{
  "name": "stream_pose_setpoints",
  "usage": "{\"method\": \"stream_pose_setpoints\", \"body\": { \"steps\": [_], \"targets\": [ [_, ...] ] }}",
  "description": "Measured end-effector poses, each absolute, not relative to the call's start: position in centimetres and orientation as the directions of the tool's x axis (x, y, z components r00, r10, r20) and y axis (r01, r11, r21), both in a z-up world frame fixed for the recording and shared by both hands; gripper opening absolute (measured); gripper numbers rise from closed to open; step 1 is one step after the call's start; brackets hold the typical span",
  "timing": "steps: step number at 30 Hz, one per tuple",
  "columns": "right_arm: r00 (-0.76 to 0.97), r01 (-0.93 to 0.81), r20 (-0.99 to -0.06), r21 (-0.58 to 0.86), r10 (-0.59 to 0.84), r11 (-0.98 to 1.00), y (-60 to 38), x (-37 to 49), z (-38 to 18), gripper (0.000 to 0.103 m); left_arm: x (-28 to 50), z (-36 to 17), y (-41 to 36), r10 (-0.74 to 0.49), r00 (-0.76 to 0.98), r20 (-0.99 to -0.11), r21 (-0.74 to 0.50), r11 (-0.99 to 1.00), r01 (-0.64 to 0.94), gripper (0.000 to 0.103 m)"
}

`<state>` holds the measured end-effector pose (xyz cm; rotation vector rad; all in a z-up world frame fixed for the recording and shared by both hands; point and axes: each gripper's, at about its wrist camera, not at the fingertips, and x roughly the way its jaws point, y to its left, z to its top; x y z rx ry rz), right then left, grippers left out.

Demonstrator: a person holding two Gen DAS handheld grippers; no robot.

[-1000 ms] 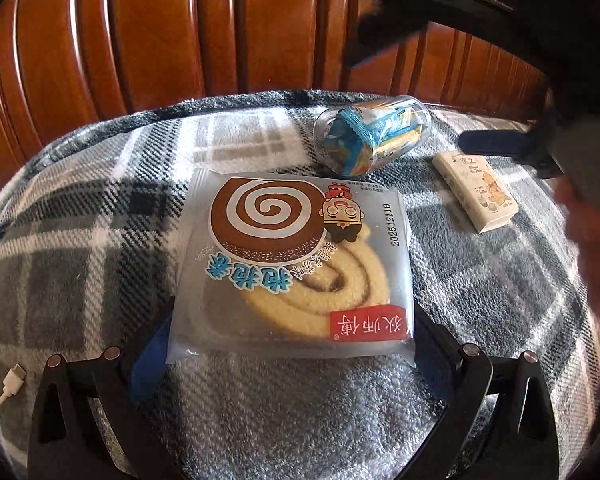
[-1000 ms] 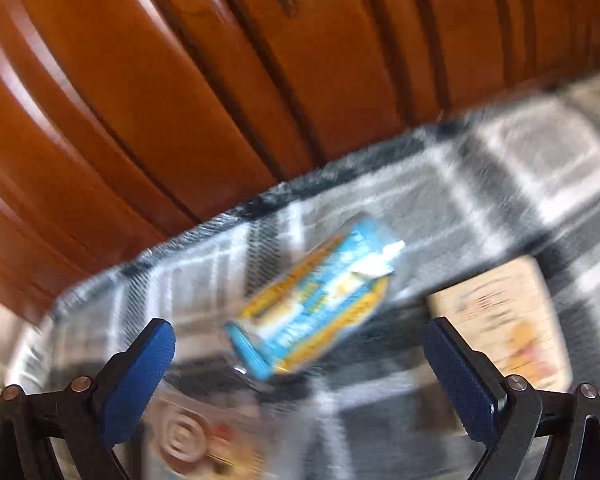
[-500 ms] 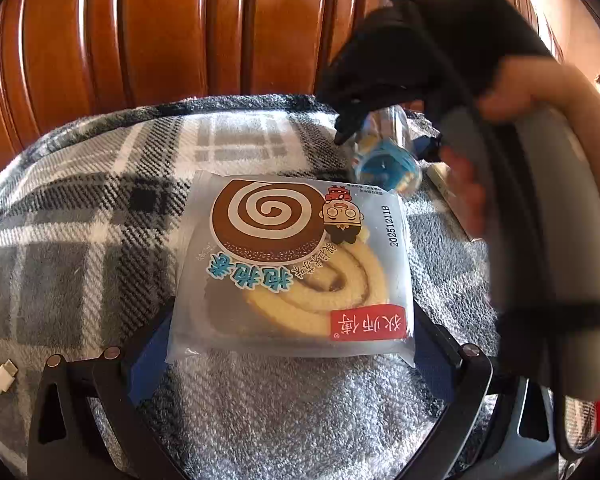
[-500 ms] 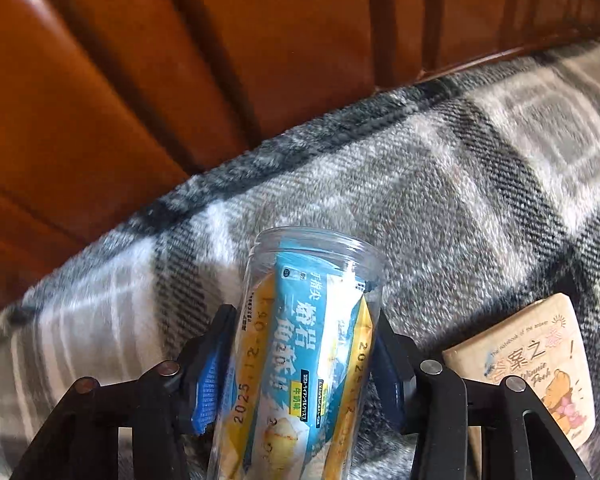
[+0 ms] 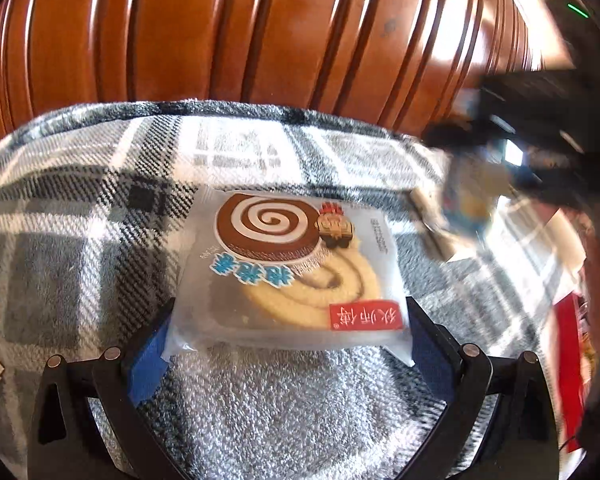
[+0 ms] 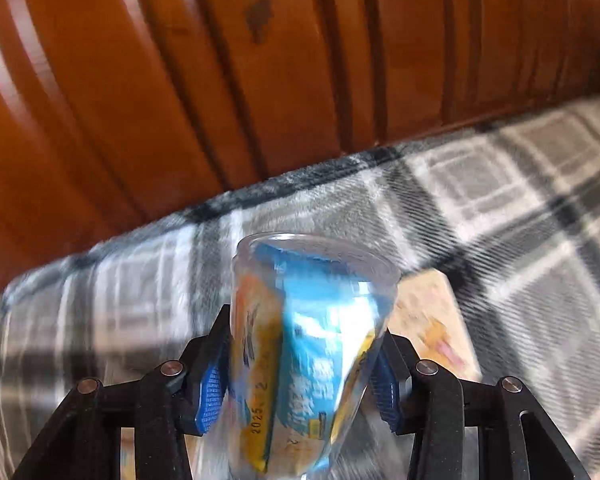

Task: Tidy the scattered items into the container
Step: 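Grasp the swirl-cake packet with the left tool while the right tool grasps the clear candy tube, then lift the swirl-cake packet and candy tube and carry both toward the red tray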

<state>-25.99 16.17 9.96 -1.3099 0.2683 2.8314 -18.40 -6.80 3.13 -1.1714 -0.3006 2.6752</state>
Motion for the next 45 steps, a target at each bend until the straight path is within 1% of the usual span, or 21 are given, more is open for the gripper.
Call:
{"method": "stream_pose_setpoints", "body": {
  "steps": [3, 5, 8, 10, 13, 14, 15, 17, 19, 21, 23, 24, 25, 27, 29, 30, 31, 33, 35, 40, 45],
  "targets": [
    [-0.647, -0.102, -0.762, 0.137, -0.039, -0.985, 17.2, -22.2, 10.4, 0.052, -18.6, 3.5, -7.1, 0.289, -0.655, -0.698, -0.284, -0.952, -0.116, 0.103],
    [-0.598, -0.124, -0.801, 0.115, -0.019, -0.986, 18.0, -20.3, 9.6, 0.052, -18.8, 3.6, -6.9, 0.287, -0.651, -0.703, -0.279, -0.953, -0.118, 0.103],
    [-0.501, -0.108, -0.863, -0.001, 0.056, -0.994, 17.3, -18.4, 7.2, 0.051, -19.1, 3.8, -5.7, 0.245, -0.649, -0.720, -0.229, -0.967, -0.110, 0.103],
    [-0.473, -0.092, -0.876, -0.053, 0.090, -0.994, 15.7, -16.9, 4.9, 0.052, -20.2, 3.5, -4.5, 0.177, -0.639, -0.749, -0.159, -0.983, -0.087, 0.103],
    [-0.475, -0.144, -0.873, -0.047, 0.111, -0.988, 15.4, -15.4, 1.2, 0.052, -22.1, 2.7, -2.0, 0.049, -0.618, -0.785, 0.003, -0.997, -0.083, 0.103],
    [-0.519, -0.170, -0.846, -0.038, 0.122, -0.985, 15.3, -14.7, 0.6, 0.053, -22.3, 2.4, -1.1, -0.006, -0.608, -0.794, 0.073, -0.994, -0.085, 0.103],
    [-0.586, -0.184, -0.798, -0.038, 0.141, -0.982, 15.1, -13.6, 0.2, 0.053, -22.3, 2.4, -0.5, -0.037, -0.614, -0.788, 0.114, -0.990, -0.087, 0.103],
    [-0.650, -0.186, -0.745, -0.038, 0.152, -0.982, 15.0, -12.1, -0.2, 0.054, -22.1, 2.6, -0.6, -0.027, -0.616, -0.787, 0.102, -0.991, -0.087, 0.103],
    [-0.651, -0.187, -0.748, -0.003, 0.126, -0.982, 15.5, -11.9, -0.1, 0.055, -22.0, 2.7, -1.4, 0.015, -0.615, -0.788, 0.048, -0.995, -0.086, 0.103],
    [-0.659, -0.181, -0.745, 0.028, 0.100, -0.983, 16.0, -11.5, -0.1, 0.059, -21.6, 2.9, -1.4, 0.012, -0.623, -0.782, 0.053, -0.995, -0.085, 0.103],
    [-0.663, -0.165, -0.744, 0.039, 0.082, -0.985, 16.2, -11.3, -0.2, 0.065, -21.4, 2.9, -1.3, -0.001, -0.629, -0.778, 0.063, -0.995, -0.077, 0.103],
    [-0.663, -0.155, -0.745, 0.036, 0.077, -0.987, 15.9, -11.6, -0.4, 0.072, -21.3, 3.0, -1.4, 0.002, -0.629, -0.778, 0.059, -0.995, -0.075, 0.103],
    [-0.662, -0.147, -0.745, 0.027, 0.078, -0.989, 15.7, -12.0, -0.7, 0.076, -21.3, 3.0, -1.1, 0.003, -0.628, -0.778, 0.056, -0.996, -0.074, 0.103],
    [-0.660, -0.144, -0.747, 0.017, 0.083, -0.989, 15.2, -12.5, -0.8, 0.081, -21.2, 2.9, -0.9, 0.001, -0.629, -0.777, 0.057, -0.996, -0.072, 0.103],
    [-0.662, -0.131, -0.747, 0.037, 0.060, -0.991, 15.1, -12.7, -0.8, 0.086, -21.4, 2.8, -0.8, 0.003, -0.630, -0.777, 0.053, -0.996, -0.070, 0.103],
    [-0.663, -0.120, -0.748, 0.051, 0.042, -0.991, 15.1, -12.8, -1.0, 0.091, -21.4, 2.8, -0.8, 0.004, -0.630, -0.776, 0.052, -0.996, -0.070, 0.103],
    [-0.661, -0.113, -0.749, 0.054, 0.034, -0.992, 15.0, -12.8, -1.0, 0.094, -21.2, 2.7, -0.8, 0.004, -0.631, -0.776, 0.051, -0.996, -0.070, 0.103],
    [-0.655, -0.110, -0.754, 0.033, 0.047, -0.993, 14.6, -12.9, -1.0, 0.098, -20.9, 2.7, -1.1, 0.004, -0.632, -0.775, 0.052, -0.996, -0.070, 0.103],
    [-0.649, -0.115, -0.758, 0.013, 0.065, -0.993, 14.4, -12.9, -0.9, 0.099, -21.0, 2.8, -1.3, 0.002, -0.632, -0.775, 0.054, -0.996, -0.070, 0.103],
    [-0.648, -0.121, -0.759, 0.016, 0.067, -0.993, 14.3, -12.6, -1.0, 0.102, -21.5, 2.5, -1.2, -0.001, -0.631, -0.776, 0.054, -0.996, -0.065, 0.103],
    [-0.647, -0.125, -0.759, 0.006, 0.077, -0.992, 13.9, -12.7, -1.0, 0.103, -21.5, 2.5, -1.2, -0.001, -0.632, -0.775, 0.051, -0.997, -0.062, 0.103]
  ]
}}
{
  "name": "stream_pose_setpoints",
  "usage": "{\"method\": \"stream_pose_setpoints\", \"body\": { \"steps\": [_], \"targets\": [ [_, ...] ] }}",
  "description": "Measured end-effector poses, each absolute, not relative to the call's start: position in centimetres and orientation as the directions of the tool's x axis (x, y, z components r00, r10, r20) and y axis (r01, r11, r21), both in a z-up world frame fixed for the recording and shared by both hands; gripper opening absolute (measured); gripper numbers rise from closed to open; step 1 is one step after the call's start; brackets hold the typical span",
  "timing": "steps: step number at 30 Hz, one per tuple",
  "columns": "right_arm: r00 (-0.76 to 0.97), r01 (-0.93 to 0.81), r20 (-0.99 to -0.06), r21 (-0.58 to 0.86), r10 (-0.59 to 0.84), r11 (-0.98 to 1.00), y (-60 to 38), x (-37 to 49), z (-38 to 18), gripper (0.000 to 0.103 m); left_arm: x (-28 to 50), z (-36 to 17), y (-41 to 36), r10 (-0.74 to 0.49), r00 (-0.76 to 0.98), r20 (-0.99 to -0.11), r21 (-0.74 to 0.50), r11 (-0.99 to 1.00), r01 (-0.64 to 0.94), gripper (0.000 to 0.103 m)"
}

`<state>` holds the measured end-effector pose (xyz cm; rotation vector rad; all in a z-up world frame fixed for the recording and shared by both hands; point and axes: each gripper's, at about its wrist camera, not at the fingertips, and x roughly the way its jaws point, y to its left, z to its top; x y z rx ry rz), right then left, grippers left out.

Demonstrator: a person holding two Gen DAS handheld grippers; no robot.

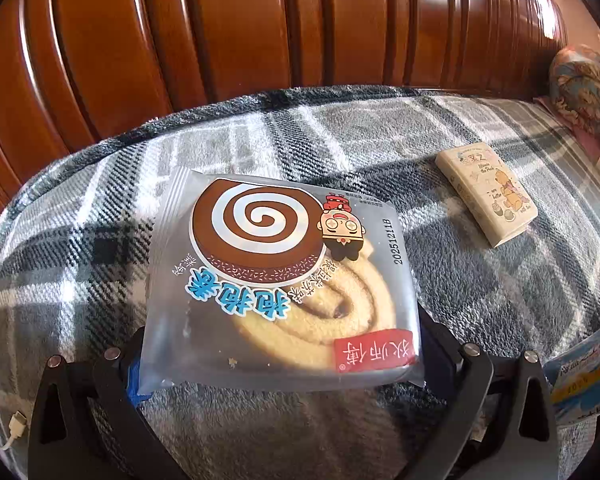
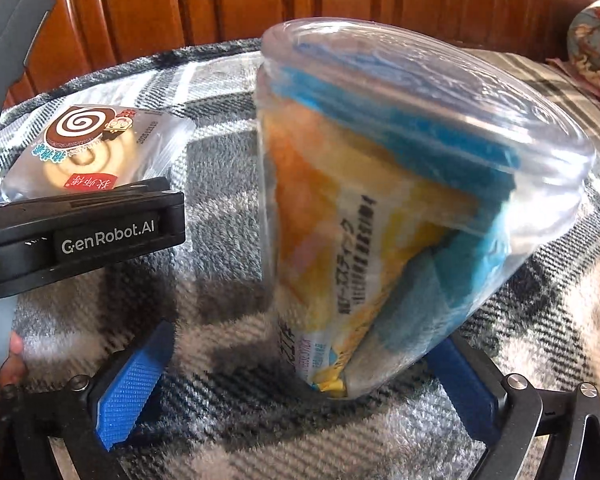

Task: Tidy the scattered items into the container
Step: 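Lift the swirl-cake packet and candy tube and carry both toward the red tray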

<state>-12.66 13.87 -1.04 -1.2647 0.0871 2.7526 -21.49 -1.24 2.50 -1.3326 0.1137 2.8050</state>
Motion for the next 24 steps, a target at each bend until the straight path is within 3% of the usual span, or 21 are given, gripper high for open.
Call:
{"method": "stream_pose_setpoints", "body": {
  "steps": [3, 5, 7, 16, 24],
  "targets": [
    [-0.650, -0.127, -0.755, -0.003, 0.086, -0.992, 14.2, -12.8, -1.0, 0.101, -21.4, 2.6, -1.5, 0.006, -0.634, -0.773, 0.043, -0.997, -0.062, 0.103],
    [-0.656, -0.136, -0.749, -0.007, 0.095, -0.991, 14.3, -12.7, -0.8, 0.089, -21.7, 2.6, -1.4, -0.003, -0.633, -0.774, 0.051, -0.997, -0.059, 0.103],
    [-0.669, -0.152, -0.735, -0.008, 0.109, -0.988, 14.3, -12.3, -0.5, 0.052, -21.8, 2.8, -1.5, 0.002, -0.632, -0.775, 0.047, -0.997, -0.060, 0.101],
    [-0.667, -0.161, -0.732, -0.038, 0.137, -0.986, 14.5, -12.4, -0.6, 0.051, -21.5, 3.6, -2.3, 0.003, -0.633, -0.774, 0.033, -0.998, -0.045, 0.083],
    [-0.680, -0.147, -0.718, -0.066, 0.150, -0.987, 14.1, -12.6, 0.5, 0.051, -21.2, 4.6, -3.3, 0.039, -0.619, -0.785, -0.001, -0.998, -0.061, 0.081]
  ]
}}
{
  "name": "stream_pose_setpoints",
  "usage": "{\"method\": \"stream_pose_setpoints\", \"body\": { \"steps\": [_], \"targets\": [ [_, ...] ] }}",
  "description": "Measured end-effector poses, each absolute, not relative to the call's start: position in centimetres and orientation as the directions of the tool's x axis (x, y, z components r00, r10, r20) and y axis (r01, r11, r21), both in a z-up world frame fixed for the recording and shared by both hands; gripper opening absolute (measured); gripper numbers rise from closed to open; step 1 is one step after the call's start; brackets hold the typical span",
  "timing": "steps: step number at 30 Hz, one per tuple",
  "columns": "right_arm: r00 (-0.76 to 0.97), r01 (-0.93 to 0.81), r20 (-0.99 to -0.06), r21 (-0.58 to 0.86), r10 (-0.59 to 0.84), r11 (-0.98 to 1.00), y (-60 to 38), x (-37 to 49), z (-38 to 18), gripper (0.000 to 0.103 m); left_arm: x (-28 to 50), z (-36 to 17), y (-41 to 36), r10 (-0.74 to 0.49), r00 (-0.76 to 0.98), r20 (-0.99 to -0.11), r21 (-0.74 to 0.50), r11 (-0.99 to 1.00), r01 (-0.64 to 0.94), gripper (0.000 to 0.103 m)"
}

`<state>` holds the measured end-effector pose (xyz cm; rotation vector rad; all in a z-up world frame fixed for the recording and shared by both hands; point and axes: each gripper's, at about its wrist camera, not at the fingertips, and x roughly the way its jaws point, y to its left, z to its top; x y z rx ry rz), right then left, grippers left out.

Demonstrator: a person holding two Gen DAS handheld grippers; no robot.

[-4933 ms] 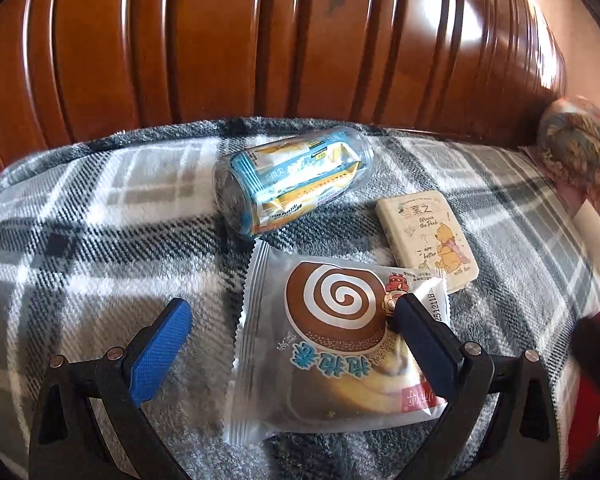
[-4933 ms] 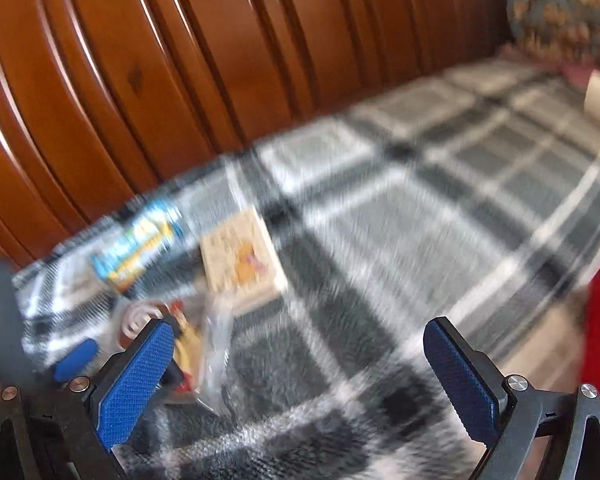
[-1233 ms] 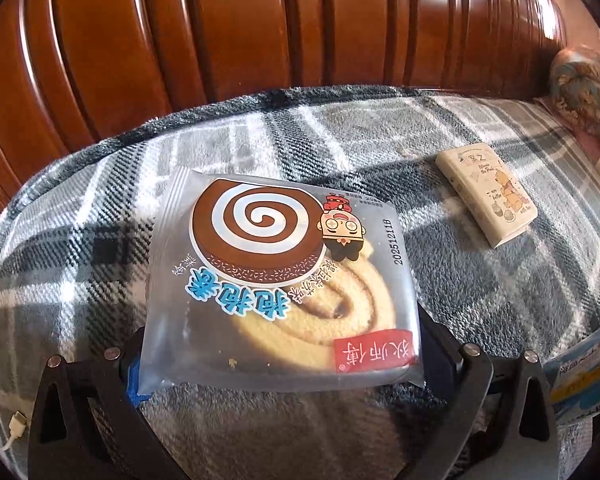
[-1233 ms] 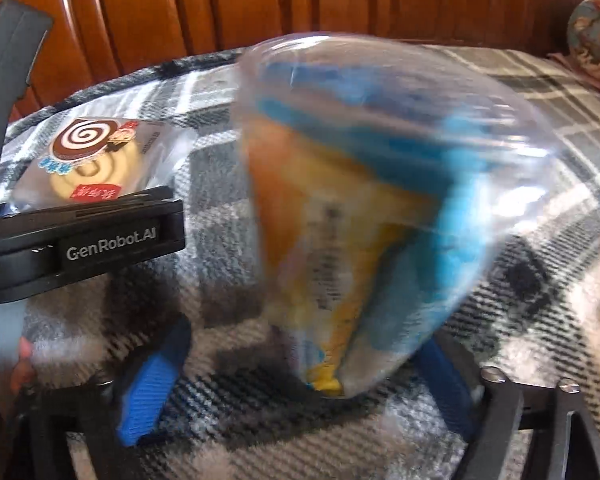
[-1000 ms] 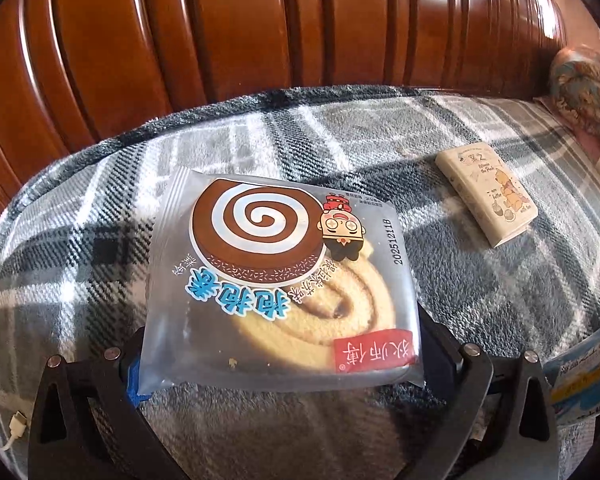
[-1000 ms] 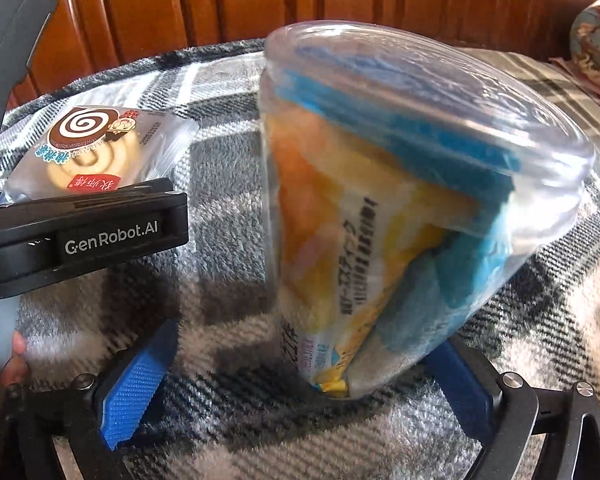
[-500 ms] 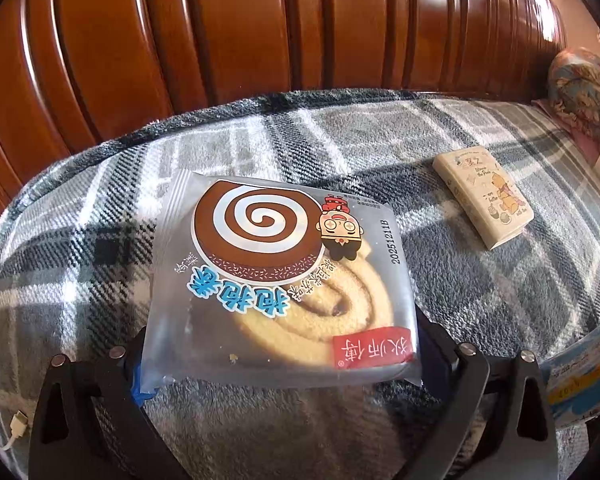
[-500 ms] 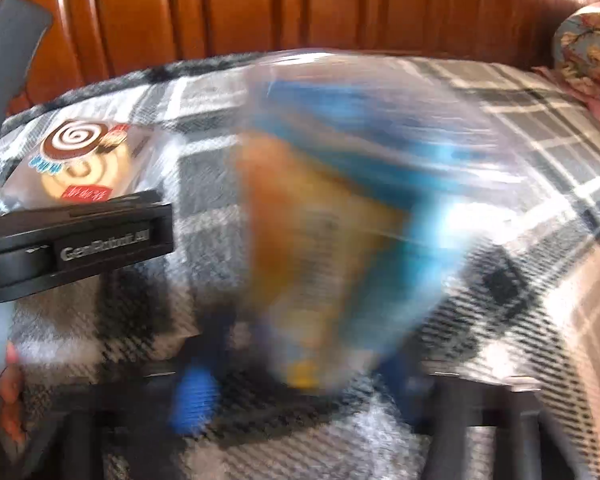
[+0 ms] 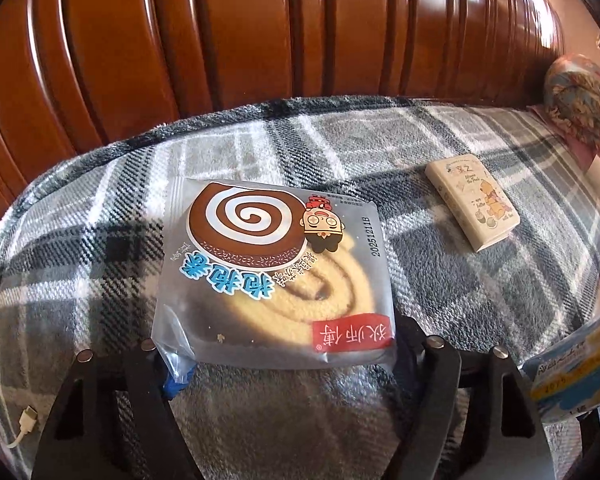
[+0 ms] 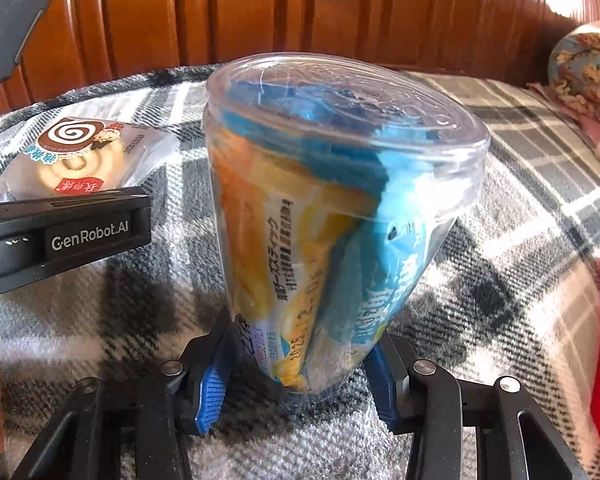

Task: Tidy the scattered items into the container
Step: 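Lift the swirl-cake packet and candy tube and carry both toward the red tray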

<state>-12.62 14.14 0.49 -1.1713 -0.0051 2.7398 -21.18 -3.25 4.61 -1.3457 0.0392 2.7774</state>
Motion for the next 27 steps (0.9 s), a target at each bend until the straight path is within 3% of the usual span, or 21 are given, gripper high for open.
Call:
{"method": "stream_pose_setpoints", "body": {
  "steps": [4, 17, 27],
  "targets": [
    [-0.706, -0.135, -0.693, -0.066, 0.143, -0.989, 13.8, -12.3, 1.7, 0.051, -20.5, 6.1, -4.2, 0.061, -0.631, -0.774, -0.042, -0.998, -0.045, 0.081],
    [-0.762, -0.151, -0.628, -0.060, 0.155, -0.987, 14.7, -11.2, 5.9, 0.051, -17.0, 13.9, -4.2, 0.040, -0.759, -0.650, 0.002, -0.999, -0.054, 0.081],
    [-0.777, -0.231, -0.592, -0.051, 0.216, -0.972, 17.4, -8.2, 8.9, 0.051, -14.1, 16.4, -0.5, 0.081, -0.766, -0.638, -0.016, -0.996, -0.092, 0.081]
  ]
}}
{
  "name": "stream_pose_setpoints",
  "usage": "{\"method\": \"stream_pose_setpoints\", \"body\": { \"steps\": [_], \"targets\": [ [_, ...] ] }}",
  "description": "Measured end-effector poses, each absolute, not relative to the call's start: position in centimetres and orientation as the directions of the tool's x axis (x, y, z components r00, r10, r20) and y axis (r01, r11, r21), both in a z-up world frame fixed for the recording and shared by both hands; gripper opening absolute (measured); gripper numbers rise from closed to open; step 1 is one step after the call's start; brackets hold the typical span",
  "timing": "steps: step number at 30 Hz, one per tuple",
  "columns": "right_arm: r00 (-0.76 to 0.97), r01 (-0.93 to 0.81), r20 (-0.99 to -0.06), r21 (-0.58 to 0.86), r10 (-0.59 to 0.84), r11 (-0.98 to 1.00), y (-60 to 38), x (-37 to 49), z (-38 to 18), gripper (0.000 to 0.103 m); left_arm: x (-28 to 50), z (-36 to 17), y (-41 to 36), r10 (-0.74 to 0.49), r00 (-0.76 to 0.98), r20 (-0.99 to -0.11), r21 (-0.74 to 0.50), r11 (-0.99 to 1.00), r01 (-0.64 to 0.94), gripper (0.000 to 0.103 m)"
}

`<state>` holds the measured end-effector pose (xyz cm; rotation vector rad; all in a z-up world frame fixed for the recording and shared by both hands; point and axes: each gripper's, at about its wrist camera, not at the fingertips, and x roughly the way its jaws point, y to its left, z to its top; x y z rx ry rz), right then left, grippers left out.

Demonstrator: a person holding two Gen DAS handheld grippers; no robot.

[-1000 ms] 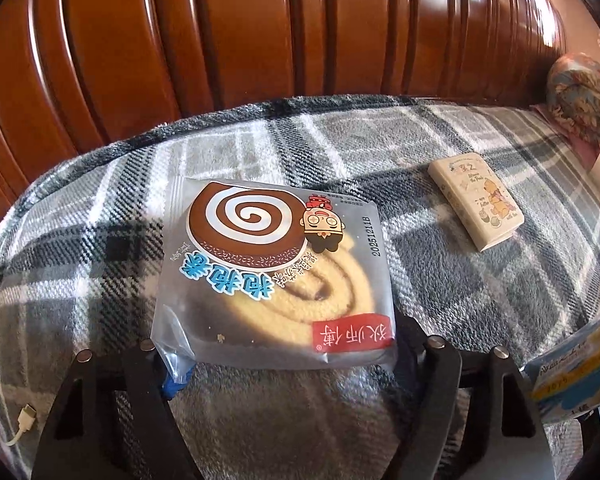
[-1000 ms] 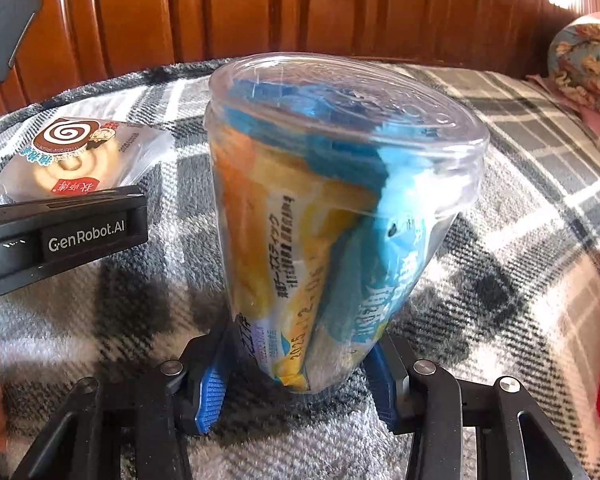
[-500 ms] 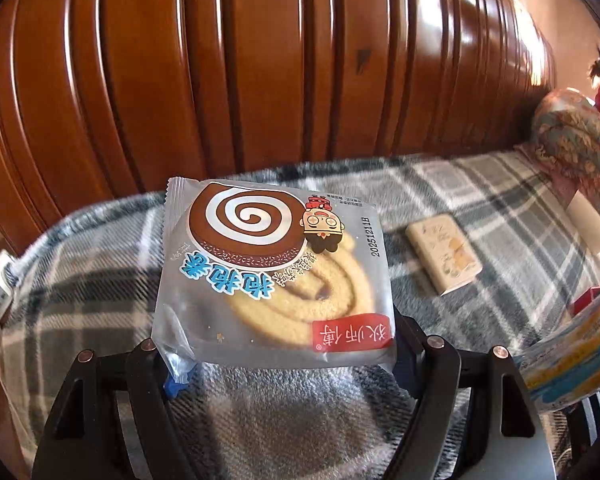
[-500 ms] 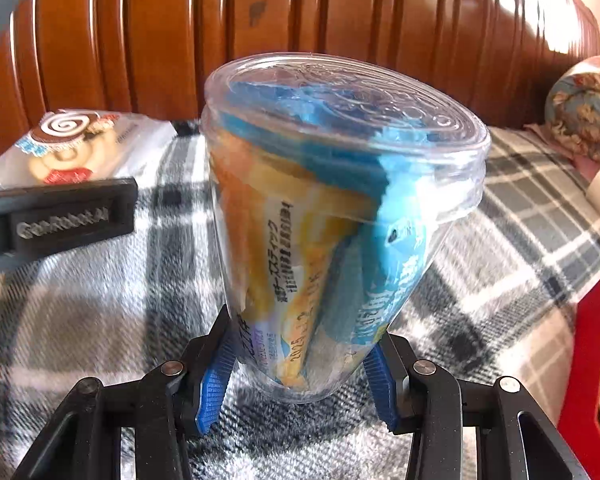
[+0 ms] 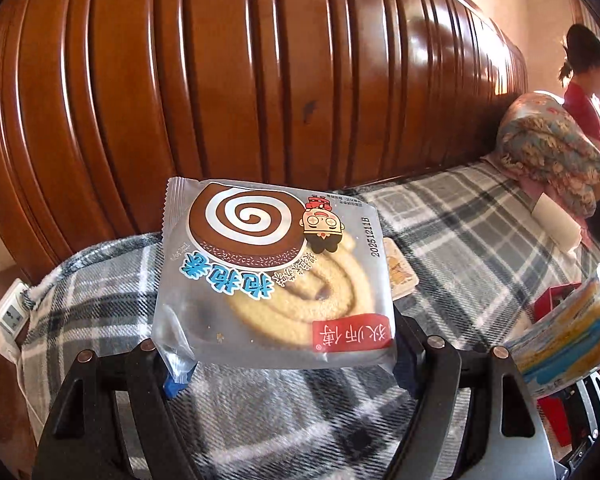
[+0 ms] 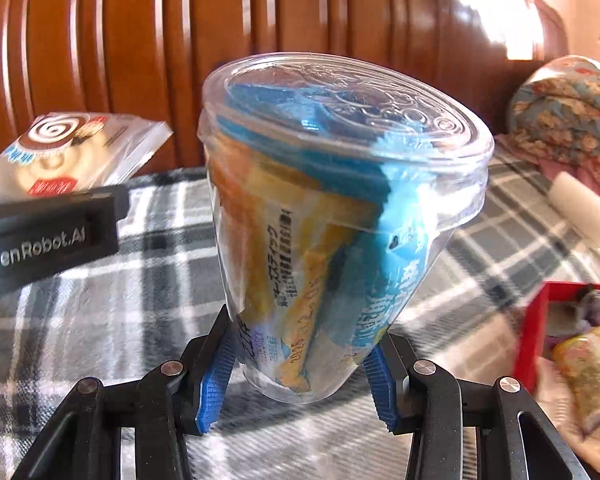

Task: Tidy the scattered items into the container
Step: 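Lift the swirl-cake packet and candy tube and carry both toward the red tray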

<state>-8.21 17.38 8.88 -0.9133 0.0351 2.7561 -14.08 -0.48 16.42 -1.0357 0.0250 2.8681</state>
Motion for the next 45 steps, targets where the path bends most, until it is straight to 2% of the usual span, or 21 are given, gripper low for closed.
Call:
{"method": "stream_pose_setpoints", "body": {
  "steps": [8, 16, 19, 22, 24, 29, 33, 36, 40, 45],
  "targets": [
    [-0.721, -0.438, -0.559, -0.091, 0.409, -0.895, 24.5, -3.5, 10.9, 0.051, -12.1, 17.7, 5.5, 0.240, -0.724, -0.647, -0.121, -0.969, -0.213, 0.081],
    [-0.562, -0.630, -0.598, -0.137, 0.571, -0.764, 33.2, 4.6, 11.4, 0.052, -9.1, 17.5, 16.7, 0.420, -0.613, -0.669, -0.186, -0.894, -0.409, 0.081],
    [-0.517, -0.695, -0.643, -0.069, 0.565, -0.715, 36.6, 7.7, 11.3, 0.052, -7.2, 17.2, 21.7, 0.452, -0.576, -0.681, -0.140, -0.852, -0.504, 0.081],
    [-0.503, -0.708, -0.715, 0.018, 0.485, -0.706, 40.4, 9.0, 10.3, 0.052, -5.3, 16.5, 26.5, 0.471, -0.531, -0.704, -0.084, -0.798, -0.596, 0.082],
    [-0.477, -0.696, -0.758, 0.016, 0.445, -0.718, 42.5, 8.6, 9.4, 0.052, -4.1, 15.8, 29.2, 0.490, -0.477, -0.730, -0.070, -0.747, -0.661, 0.082],
    [-0.348, -0.642, -0.806, -0.166, 0.478, -0.748, 44.6, 6.0, 6.3, 0.052, -3.0, 13.5, 34.2, 0.444, -0.449, -0.775, 0.031, -0.683, -0.730, 0.082],
    [-0.343, -0.564, -0.773, -0.286, 0.534, -0.775, 43.9, 5.0, 5.5, 0.052, -4.3, 11.6, 35.2, 0.417, -0.420, -0.806, -0.004, -0.714, -0.701, 0.082],
    [-0.342, -0.524, -0.766, -0.327, 0.545, -0.787, 44.2, 5.3, 5.4, 0.052, -4.4, 11.5, 34.7, 0.447, -0.401, -0.800, -0.062, -0.726, -0.685, 0.083],
    [-0.321, -0.552, -0.745, -0.354, 0.585, -0.755, 44.8, 5.3, 4.6, 0.052, -3.6, 10.7, 34.7, 0.415, -0.484, -0.770, 0.045, -0.721, -0.691, 0.085],
    [-0.316, -0.556, -0.726, -0.380, 0.611, -0.739, 44.8, 5.1, 4.5, 0.052, -3.4, 10.1, 34.5, 0.378, -0.520, -0.766, 0.123, -0.708, -0.695, 0.098]
  ]
}}
